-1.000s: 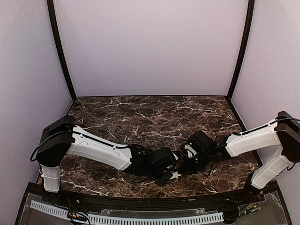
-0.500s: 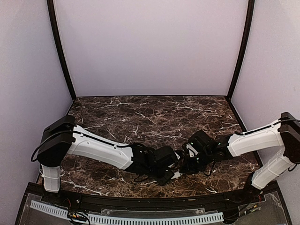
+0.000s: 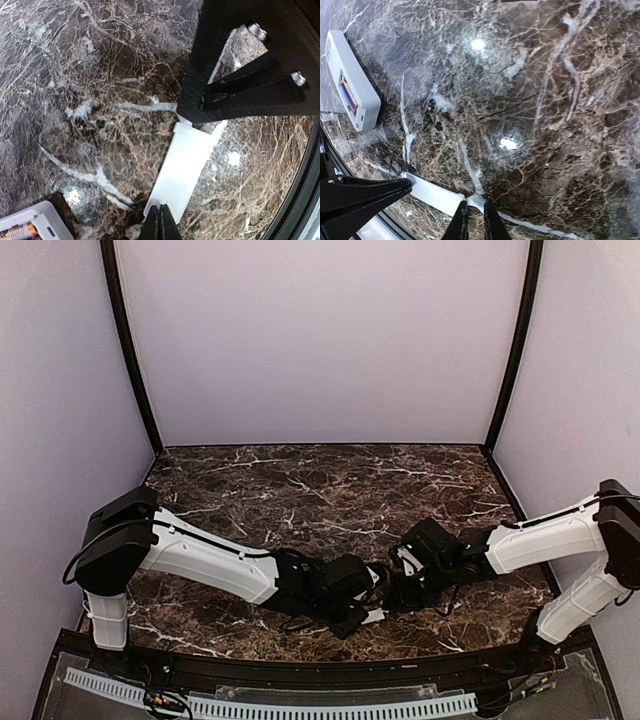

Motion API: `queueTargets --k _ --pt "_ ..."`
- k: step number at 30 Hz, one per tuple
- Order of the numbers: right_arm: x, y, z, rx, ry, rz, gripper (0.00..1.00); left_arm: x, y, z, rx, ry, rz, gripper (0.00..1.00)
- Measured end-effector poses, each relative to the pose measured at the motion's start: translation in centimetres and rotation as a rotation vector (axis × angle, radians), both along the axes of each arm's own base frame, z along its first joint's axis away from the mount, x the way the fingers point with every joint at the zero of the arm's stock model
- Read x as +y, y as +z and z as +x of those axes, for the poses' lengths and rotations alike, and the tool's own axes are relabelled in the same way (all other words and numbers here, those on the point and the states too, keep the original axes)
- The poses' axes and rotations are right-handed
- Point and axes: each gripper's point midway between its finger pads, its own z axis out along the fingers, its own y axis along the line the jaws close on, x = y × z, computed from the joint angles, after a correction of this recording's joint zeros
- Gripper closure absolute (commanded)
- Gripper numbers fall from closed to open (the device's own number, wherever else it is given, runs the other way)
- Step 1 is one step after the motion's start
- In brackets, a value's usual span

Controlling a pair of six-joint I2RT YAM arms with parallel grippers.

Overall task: Load the batteries into the remote control
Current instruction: Pick up the battery cover at the center of the board.

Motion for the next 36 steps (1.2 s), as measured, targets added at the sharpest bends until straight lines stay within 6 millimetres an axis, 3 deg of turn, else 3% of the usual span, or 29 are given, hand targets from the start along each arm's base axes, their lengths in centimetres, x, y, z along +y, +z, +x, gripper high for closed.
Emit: queueTargets --k 12,19,32,36 --pt "1.0 1.1 -0.5 0.008 0.025 0.083 0.82 0.4 -0.1 -0.2 0.007 0.007 -0.01 1.0" --pt "0.4 0.0 -2.1 0.077 0.012 0.113 0.8 0.5 -0.1 -0.2 0.007 0.009 -0.016 1.0" --pt "1.4 0.1 -3.3 0.141 0.0 0.249 0.79 0.5 -0.1 -0.2 0.011 0.015 -0.019 1.0" --pt "2.0 0.1 -3.3 0.153 0.005 0.277 0.83 0.5 -0.1 -0.2 0.011 0.015 -0.019 1.0"
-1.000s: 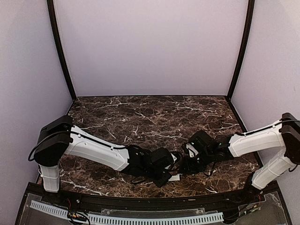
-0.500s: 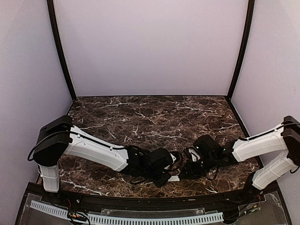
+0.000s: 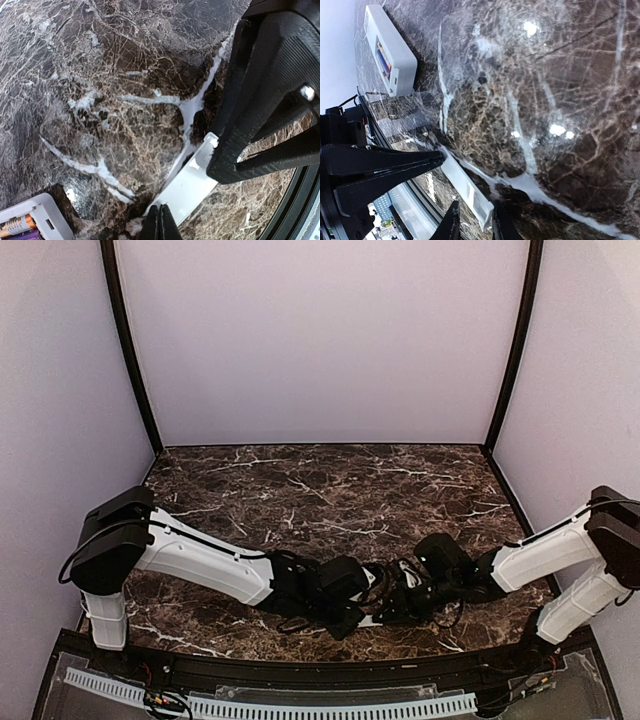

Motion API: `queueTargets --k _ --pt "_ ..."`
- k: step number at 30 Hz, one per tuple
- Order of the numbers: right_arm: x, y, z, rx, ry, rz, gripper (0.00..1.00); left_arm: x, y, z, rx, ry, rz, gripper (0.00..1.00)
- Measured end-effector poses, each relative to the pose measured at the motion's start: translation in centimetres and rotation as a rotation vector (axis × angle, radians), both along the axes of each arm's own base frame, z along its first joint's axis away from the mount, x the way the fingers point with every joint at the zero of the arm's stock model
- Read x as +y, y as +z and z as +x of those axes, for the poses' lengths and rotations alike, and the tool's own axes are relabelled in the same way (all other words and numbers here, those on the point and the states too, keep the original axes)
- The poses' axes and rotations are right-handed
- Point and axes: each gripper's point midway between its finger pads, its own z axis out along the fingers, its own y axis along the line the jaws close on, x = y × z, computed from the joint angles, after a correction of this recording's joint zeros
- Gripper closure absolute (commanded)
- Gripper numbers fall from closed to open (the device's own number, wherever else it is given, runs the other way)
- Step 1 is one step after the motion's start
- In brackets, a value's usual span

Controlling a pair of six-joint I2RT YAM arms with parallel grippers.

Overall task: Load the batteries into the remote control
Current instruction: Pick up the battery cover at the center of the board.

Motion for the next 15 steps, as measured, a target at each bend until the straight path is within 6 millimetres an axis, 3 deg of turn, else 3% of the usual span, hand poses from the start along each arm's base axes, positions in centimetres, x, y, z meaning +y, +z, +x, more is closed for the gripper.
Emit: queueTargets --k 9,15 --pt "0.6 -0.1 0.1 0.021 -0.002 0.03 0.98 0.2 0.0 -0.1 0.002 -0.001 0.005 1.0" --pt "0.9 0.8 0.2 0.004 0.012 0.059 1.0 0.6 0.1 -0.2 0.004 -0.002 0.008 0.99"
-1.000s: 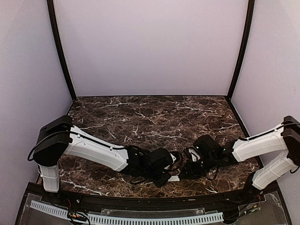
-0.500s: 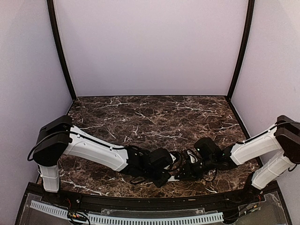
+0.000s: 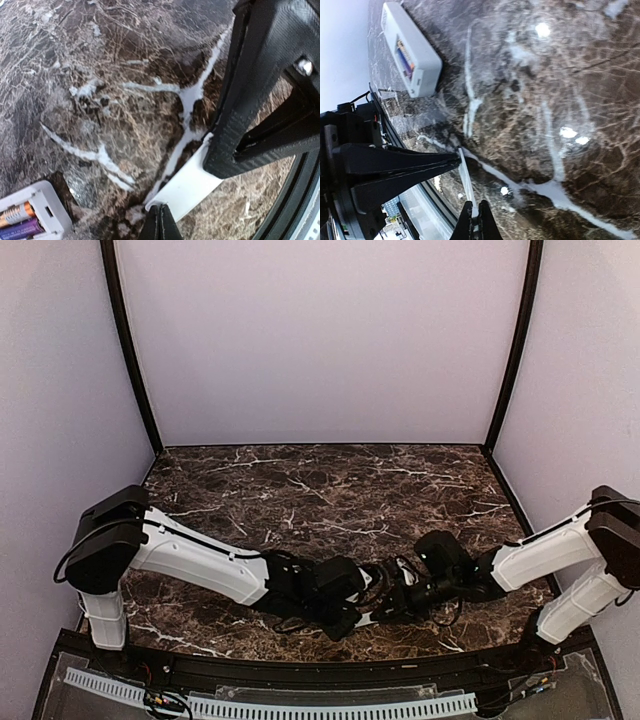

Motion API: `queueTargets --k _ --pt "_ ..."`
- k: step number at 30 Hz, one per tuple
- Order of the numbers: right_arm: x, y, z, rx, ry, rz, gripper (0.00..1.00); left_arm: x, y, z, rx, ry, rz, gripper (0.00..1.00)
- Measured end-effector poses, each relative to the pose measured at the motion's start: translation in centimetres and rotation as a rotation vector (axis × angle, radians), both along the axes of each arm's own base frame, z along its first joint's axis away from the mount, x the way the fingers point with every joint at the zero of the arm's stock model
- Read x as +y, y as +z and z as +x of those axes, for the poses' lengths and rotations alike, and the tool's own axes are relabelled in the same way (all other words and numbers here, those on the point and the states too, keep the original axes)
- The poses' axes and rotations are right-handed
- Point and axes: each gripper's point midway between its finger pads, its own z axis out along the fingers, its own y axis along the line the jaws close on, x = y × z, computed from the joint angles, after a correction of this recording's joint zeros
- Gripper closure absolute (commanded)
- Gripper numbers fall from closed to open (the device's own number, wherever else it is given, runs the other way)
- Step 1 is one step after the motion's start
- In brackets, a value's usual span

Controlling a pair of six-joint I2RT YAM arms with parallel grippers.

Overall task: Load the batteries into the remote control
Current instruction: Pick up the battery cover at the center of the board, then pass from the right arm to the left

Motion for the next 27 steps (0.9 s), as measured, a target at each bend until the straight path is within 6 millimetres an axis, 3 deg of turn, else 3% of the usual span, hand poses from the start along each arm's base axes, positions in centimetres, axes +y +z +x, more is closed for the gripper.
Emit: queueTargets --k 3,7,8,11,15,18,24,27 --pt "0.0 0.4 0.0 -0.014 0.014 0.004 1.0 0.5 0.2 -0.2 0.001 -0.006 0.002 0.9" --pt "-0.2 1.5 -0.2 -0.048 0.046 -0.002 1.0 2.4 0.9 -0.9 0.003 -0.035 0.024 0.69" --pt "-0.2 2.0 -0.2 -0.064 0.057 0.0 1.0 2.7 1.5 -1.1 -0.002 -0.047 0.015 0.59" --pt "0.1 4.3 0.1 -0.134 0.098 0.024 1.0 3.2 5.7 -1.5 -0.032 -0.081 -0.069 0.44" --pt "0.9 8.3 0.6 -0.263 0.171 0.08 1.0 3.7 13.2 -1.9 -0.116 -0.136 -0.257 0.41" --pt "1.4 11.5 0.9 -0.382 0.232 0.124 1.0 4.6 17.1 -2.3 -0.177 -0.173 -0.356 0.41" --pt "2.2 19.2 0.7 -0.713 0.376 0.246 1.0 6.2 21.0 -3.1 -0.271 -0.25 -0.443 0.37" --pt "2.3 21.6 0.3 -0.886 0.453 0.288 1.0 6.4 22.2 -3.5 -0.332 -0.312 -0.477 0.34"
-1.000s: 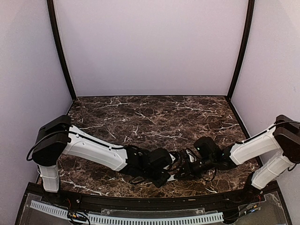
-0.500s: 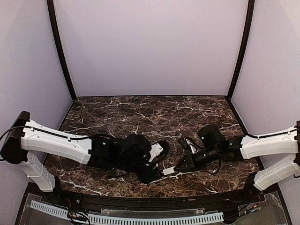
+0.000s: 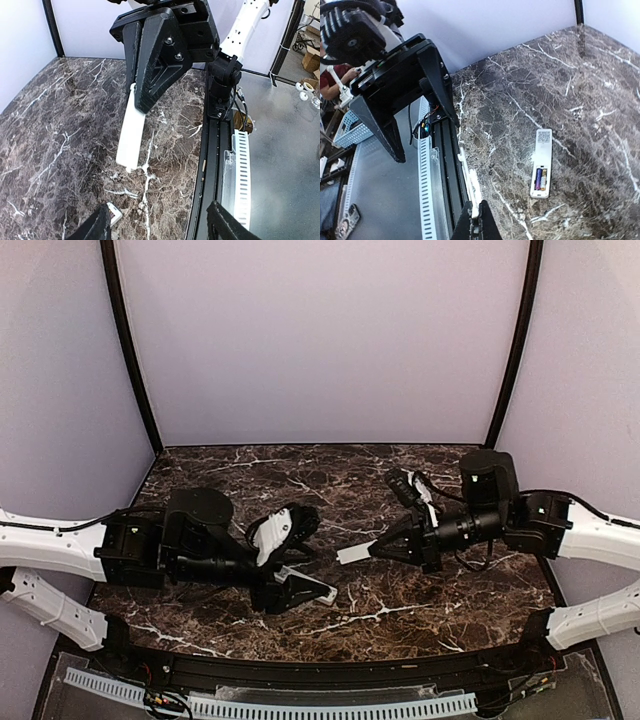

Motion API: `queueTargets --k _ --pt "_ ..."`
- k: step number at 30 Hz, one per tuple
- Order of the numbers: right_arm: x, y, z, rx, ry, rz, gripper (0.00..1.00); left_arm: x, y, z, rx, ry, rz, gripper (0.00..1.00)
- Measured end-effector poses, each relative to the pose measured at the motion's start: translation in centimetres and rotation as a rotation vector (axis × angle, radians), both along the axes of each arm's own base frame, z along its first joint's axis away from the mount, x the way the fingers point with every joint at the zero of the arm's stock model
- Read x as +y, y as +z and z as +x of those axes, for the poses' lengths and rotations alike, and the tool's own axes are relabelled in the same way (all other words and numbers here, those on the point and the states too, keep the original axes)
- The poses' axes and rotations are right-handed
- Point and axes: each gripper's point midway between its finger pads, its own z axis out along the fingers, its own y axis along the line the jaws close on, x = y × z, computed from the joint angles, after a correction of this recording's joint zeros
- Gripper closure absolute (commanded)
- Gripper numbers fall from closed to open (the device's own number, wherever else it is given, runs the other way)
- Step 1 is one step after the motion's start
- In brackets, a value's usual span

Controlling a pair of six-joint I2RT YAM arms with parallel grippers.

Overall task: Load the batteries into the remote control
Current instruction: Pass from the right arm to the left

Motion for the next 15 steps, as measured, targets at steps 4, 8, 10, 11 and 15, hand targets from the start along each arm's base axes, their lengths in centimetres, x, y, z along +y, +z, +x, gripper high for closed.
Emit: queueTargets --k 4,8,10,11,15 --pt "0.0 1.8 -0.4 -0.231 0.084 0.047 1.0 -0.2 1.1 -0.1 -0.117 -0.055 -0.028 0.34" --pt "-0.1 4.3 -0.5 -0.497 0.144 0.117 1.0 -0.5 2.1 0.5 -0.245 -0.073 -0.035 0.34" --pt "-0.1 5.6 -0.4 -0.624 0.161 0.144 1.0 -0.6 2.9 1.0 -0.294 -0.06 -0.038 0.34" --pt "-0.1 6.0 -0.3 -0.682 0.163 0.149 1.0 -0.6 3.4 1.4 -0.304 -0.046 -0.044 0.36" --pt "-0.1 7.7 1.2 -0.884 0.123 0.138 1.0 -0.2 6.6 3.9 -0.205 0.04 -0.143 0.46"
